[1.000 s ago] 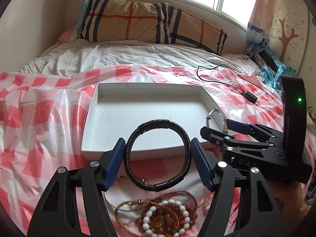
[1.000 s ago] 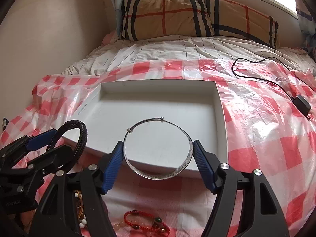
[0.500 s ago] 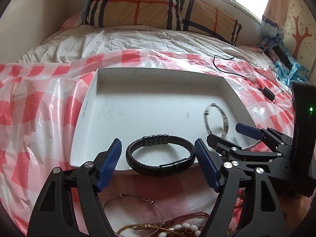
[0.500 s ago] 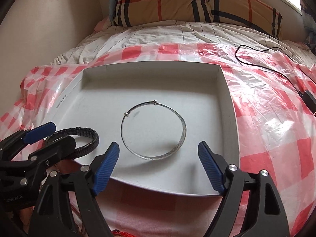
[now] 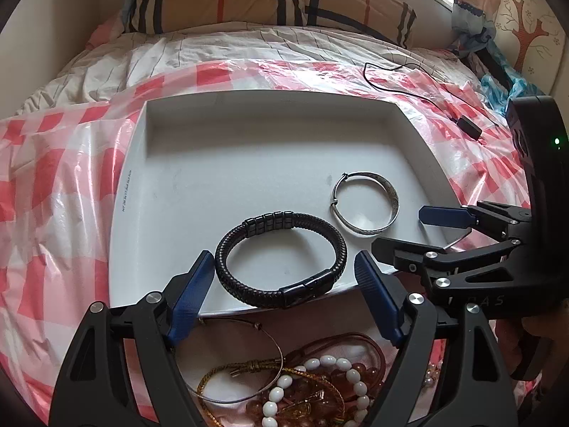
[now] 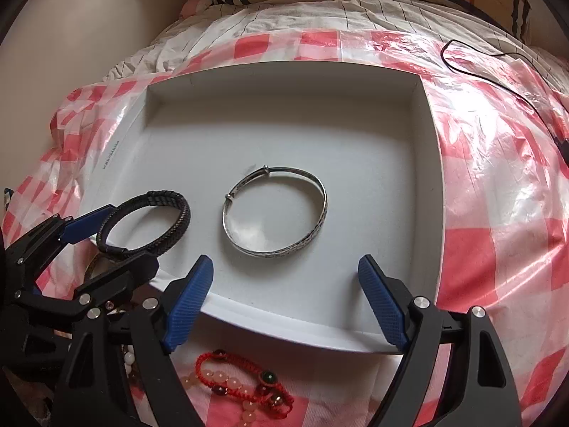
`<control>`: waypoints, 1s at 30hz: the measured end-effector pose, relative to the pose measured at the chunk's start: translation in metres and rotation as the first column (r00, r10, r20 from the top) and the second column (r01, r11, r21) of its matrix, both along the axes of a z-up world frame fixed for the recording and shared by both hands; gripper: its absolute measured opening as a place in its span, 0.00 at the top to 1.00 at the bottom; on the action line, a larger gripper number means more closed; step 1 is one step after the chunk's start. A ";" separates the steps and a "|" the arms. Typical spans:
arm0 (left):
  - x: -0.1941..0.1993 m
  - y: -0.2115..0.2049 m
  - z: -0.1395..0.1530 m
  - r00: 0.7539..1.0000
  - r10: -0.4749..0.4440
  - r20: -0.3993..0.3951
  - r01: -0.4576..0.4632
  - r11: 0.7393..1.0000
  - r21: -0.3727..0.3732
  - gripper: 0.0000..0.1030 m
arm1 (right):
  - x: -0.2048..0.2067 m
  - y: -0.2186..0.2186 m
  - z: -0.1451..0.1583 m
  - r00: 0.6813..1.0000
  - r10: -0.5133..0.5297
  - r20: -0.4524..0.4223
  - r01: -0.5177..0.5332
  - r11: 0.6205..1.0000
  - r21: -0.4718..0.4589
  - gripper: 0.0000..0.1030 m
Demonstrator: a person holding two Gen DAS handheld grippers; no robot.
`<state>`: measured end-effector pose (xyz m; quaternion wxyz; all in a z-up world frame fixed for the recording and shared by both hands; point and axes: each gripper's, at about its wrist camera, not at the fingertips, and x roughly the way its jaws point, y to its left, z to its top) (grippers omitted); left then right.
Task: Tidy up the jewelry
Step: 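Withdraw both tools from the tray and move them to the red string bracelets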
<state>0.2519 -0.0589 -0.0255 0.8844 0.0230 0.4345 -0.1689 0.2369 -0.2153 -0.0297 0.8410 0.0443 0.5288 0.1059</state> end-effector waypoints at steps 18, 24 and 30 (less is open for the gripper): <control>-0.054 0.068 0.030 0.996 0.066 0.067 -0.066 0.998 -0.004 0.20 | -0.077 -0.024 0.023 0.993 -0.109 0.040 0.102 0.985 0.137 0.19; -0.069 0.068 0.027 0.999 0.019 0.049 -0.020 0.999 0.032 0.20 | -0.088 -0.004 0.015 0.998 -0.054 0.045 0.048 0.991 0.123 0.24; -0.087 0.061 0.015 0.999 -0.035 0.030 0.033 0.996 0.084 0.20 | -0.076 0.004 0.005 0.995 -0.072 0.063 0.068 0.996 0.063 0.24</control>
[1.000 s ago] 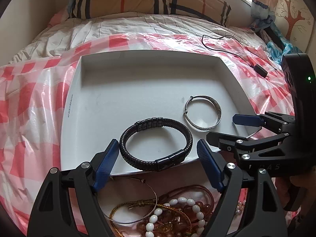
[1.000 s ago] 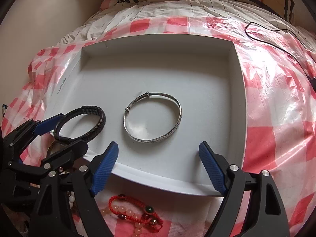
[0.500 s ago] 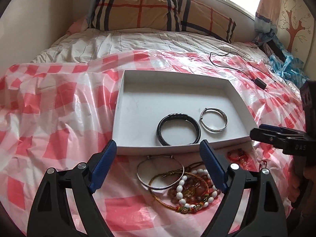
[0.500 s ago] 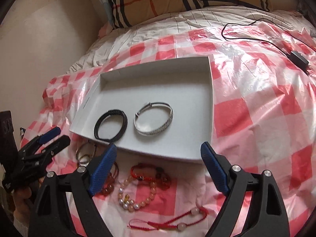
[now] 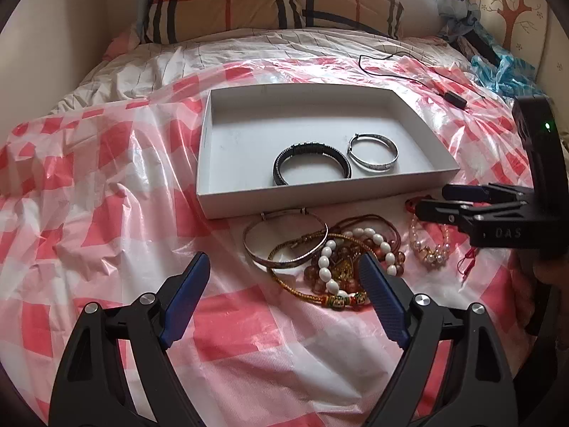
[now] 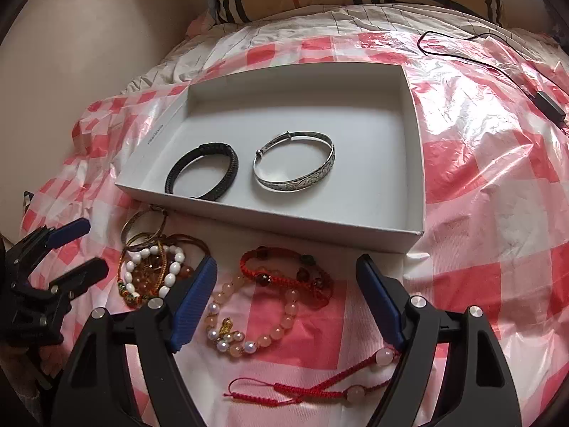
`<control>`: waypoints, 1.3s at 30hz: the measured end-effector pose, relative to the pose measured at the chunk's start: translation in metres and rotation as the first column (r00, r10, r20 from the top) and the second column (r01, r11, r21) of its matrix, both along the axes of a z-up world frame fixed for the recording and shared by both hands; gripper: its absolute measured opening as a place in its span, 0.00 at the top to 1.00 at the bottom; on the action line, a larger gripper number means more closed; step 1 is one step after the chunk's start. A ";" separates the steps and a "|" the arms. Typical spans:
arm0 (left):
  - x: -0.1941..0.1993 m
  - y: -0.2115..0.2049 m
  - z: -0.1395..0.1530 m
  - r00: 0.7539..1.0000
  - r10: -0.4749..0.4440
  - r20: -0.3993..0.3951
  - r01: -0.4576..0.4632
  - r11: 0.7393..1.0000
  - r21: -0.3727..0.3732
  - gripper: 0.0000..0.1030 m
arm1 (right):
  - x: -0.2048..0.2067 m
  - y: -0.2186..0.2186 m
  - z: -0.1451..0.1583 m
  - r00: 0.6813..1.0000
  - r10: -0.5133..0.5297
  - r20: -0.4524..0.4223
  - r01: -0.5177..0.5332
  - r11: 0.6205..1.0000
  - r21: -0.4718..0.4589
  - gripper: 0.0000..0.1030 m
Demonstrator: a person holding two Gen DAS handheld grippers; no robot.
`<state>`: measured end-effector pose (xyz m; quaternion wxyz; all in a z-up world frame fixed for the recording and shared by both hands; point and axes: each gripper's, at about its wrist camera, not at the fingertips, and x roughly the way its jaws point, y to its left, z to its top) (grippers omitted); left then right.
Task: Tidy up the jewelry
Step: 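Withdraw both tools from the tray and move them to the red string bracelets, then grasp the red green-bead bracelet with the right tool while the left grasps the red cord bracelet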
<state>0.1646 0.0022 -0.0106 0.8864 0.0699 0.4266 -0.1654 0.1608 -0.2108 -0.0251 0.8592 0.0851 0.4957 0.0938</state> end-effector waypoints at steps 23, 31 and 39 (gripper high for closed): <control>-0.049 -0.108 0.002 0.938 -0.342 0.049 0.345 0.937 -0.056 0.20 | -0.022 -0.049 0.023 0.996 -0.079 0.041 0.072 0.985 0.155 0.86; -0.055 -0.162 -0.029 0.910 -0.412 -0.049 0.410 0.911 -0.050 0.80 | -0.021 -0.054 0.016 0.996 -0.091 0.009 0.089 0.985 0.150 0.70; -0.056 -0.128 -0.027 0.905 -0.413 -0.105 0.399 0.907 -0.132 0.96 | -0.019 -0.059 0.011 0.994 -0.107 -0.003 0.107 0.986 0.126 0.55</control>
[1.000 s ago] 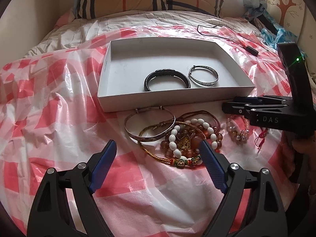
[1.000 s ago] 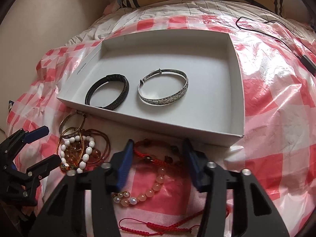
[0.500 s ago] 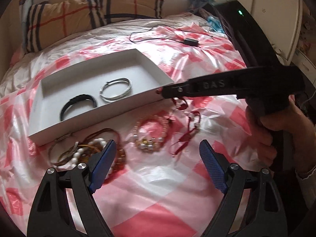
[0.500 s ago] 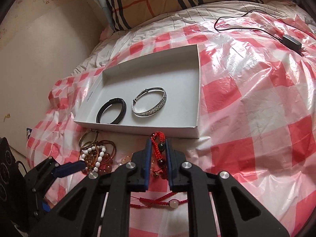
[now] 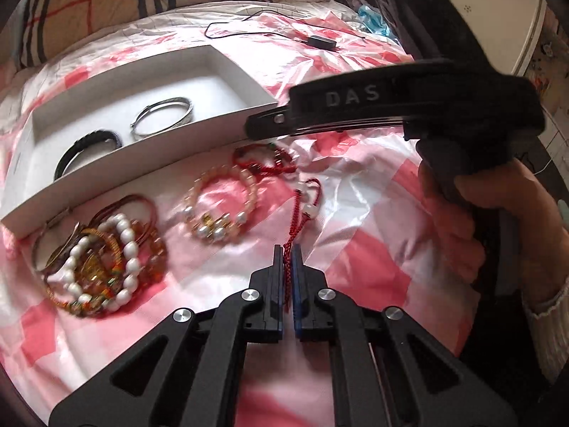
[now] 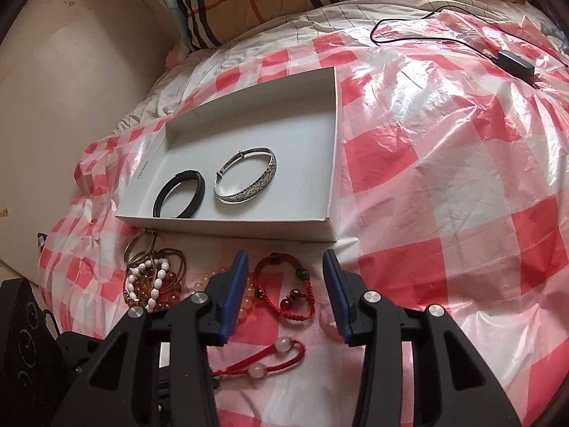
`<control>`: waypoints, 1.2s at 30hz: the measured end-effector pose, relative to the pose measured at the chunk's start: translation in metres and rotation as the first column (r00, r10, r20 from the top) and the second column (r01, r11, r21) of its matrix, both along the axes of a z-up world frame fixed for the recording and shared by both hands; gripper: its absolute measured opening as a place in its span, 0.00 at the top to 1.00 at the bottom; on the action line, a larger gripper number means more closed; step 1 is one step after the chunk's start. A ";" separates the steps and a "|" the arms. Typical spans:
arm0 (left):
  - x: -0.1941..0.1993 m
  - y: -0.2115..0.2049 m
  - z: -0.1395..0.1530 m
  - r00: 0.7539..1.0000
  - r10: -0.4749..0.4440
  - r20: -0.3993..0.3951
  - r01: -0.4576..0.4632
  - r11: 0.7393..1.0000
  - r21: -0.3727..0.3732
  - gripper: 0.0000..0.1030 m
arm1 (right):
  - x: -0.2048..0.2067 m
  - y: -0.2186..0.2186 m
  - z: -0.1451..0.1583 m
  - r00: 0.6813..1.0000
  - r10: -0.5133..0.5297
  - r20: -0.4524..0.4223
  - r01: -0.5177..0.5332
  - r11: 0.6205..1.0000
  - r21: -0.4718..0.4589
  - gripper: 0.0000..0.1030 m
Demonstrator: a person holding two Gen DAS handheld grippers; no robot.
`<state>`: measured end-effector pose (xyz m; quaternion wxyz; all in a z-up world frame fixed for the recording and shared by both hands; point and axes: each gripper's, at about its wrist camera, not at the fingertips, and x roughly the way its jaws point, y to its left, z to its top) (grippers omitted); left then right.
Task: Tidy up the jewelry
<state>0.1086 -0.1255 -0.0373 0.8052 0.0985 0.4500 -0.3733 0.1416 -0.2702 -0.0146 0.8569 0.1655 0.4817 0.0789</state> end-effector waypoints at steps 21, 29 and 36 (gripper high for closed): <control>0.009 0.038 -0.001 1.000 -0.001 -0.028 0.001 1.000 0.009 0.95 | -0.001 0.012 -0.020 0.997 0.029 -0.075 -0.036 0.995 -0.096 0.87; 0.010 0.051 0.006 1.000 0.009 -0.017 -0.009 1.000 -0.006 0.96 | -0.015 0.019 0.000 0.997 0.077 0.023 -0.078 0.996 0.038 0.88; 0.008 0.049 0.002 1.000 -0.008 -0.016 0.009 1.000 0.021 0.96 | -0.014 0.038 0.004 0.989 0.144 0.041 -0.145 0.989 0.026 0.88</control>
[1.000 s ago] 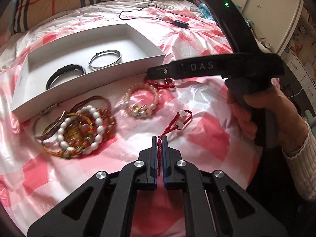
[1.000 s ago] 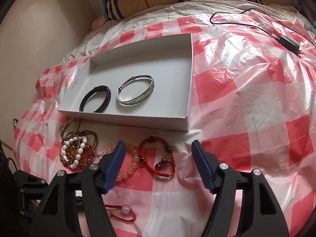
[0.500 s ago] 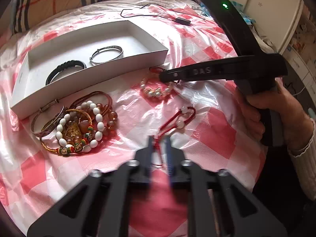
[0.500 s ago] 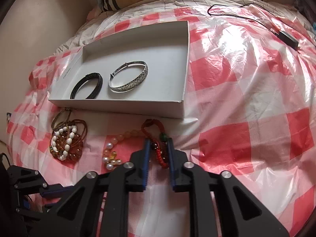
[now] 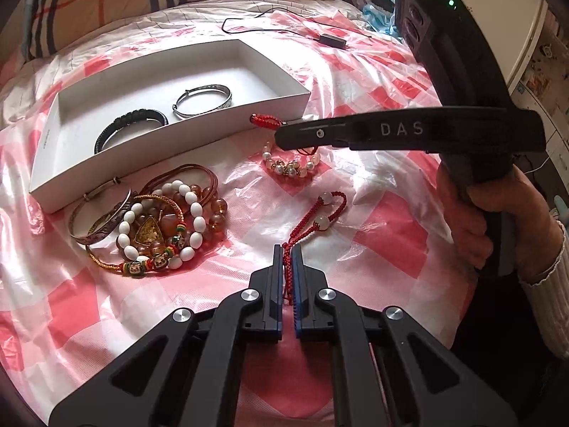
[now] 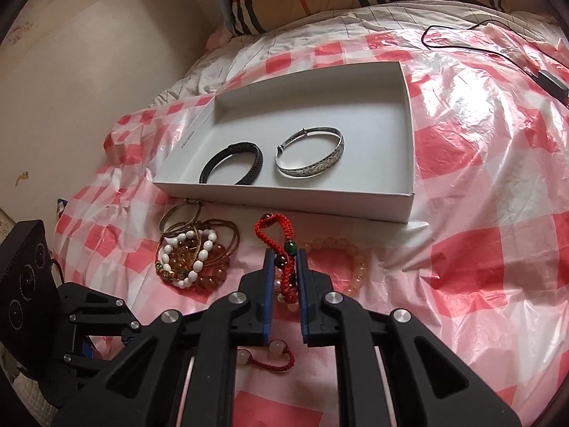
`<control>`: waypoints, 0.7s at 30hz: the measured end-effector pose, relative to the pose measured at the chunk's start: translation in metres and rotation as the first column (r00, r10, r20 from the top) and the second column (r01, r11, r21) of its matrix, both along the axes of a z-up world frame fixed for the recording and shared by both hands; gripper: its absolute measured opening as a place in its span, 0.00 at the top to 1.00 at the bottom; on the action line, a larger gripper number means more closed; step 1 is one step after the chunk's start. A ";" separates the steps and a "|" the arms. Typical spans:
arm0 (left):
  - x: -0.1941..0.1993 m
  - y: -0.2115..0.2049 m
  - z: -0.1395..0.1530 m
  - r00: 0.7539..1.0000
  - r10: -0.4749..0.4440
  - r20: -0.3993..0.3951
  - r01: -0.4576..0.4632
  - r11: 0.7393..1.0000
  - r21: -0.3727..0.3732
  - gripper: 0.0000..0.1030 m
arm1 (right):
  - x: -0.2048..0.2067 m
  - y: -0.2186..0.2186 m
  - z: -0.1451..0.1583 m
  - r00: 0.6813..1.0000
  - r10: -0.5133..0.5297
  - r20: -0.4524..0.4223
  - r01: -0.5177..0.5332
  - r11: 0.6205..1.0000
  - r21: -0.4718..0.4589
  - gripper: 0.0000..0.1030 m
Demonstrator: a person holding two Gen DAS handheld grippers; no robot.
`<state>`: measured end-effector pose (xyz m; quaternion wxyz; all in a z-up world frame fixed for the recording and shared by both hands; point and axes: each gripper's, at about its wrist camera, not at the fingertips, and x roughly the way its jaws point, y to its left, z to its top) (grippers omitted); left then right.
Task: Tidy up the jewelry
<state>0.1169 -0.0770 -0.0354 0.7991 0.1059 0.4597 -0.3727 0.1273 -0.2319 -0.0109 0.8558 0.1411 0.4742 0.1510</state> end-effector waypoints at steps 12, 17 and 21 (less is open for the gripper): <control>0.001 -0.001 -0.003 1.000 0.007 -0.008 -0.007 1.000 0.001 0.95 | 0.002 -0.012 0.000 1.000 -0.029 -0.004 0.029 0.994 0.106 0.88; 0.002 -0.001 -0.004 1.000 0.014 -0.017 -0.014 1.000 -0.007 0.94 | 0.004 -0.018 0.000 0.999 -0.043 -0.016 0.045 0.987 0.154 0.88; 0.001 -0.002 -0.005 1.000 0.011 -0.009 -0.011 1.000 -0.006 0.90 | 0.004 -0.023 -0.002 0.998 -0.053 -0.028 0.057 0.978 0.200 0.88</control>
